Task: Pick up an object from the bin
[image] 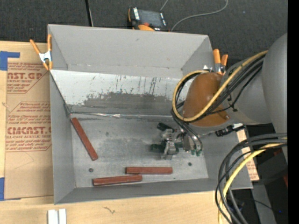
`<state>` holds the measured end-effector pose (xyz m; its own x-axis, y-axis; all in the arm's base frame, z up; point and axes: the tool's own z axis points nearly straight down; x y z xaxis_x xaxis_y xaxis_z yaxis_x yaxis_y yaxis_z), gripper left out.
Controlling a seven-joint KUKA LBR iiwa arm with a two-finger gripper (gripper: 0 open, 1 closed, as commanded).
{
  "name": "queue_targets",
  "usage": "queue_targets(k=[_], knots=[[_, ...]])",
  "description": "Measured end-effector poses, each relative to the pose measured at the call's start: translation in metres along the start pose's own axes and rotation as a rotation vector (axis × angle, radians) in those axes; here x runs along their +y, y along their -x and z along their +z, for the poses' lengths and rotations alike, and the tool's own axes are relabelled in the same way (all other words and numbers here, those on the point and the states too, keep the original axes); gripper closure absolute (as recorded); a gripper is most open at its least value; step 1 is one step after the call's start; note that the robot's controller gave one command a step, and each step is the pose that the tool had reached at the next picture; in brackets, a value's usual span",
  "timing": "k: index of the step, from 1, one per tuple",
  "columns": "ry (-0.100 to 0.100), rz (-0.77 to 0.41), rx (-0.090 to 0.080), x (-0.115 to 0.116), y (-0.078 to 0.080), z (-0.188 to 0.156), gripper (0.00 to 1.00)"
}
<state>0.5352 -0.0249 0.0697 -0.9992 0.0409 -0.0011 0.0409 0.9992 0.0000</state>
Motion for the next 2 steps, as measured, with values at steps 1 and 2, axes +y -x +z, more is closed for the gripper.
queue_targets(k=[1, 2], knots=[[0.000, 0.000, 0.000, 0.0000, 0.0000, 0.0000, 0.00], [0.000, 0.000, 0.000, 0.0000, -0.0001, 0.0000, 1.00]])
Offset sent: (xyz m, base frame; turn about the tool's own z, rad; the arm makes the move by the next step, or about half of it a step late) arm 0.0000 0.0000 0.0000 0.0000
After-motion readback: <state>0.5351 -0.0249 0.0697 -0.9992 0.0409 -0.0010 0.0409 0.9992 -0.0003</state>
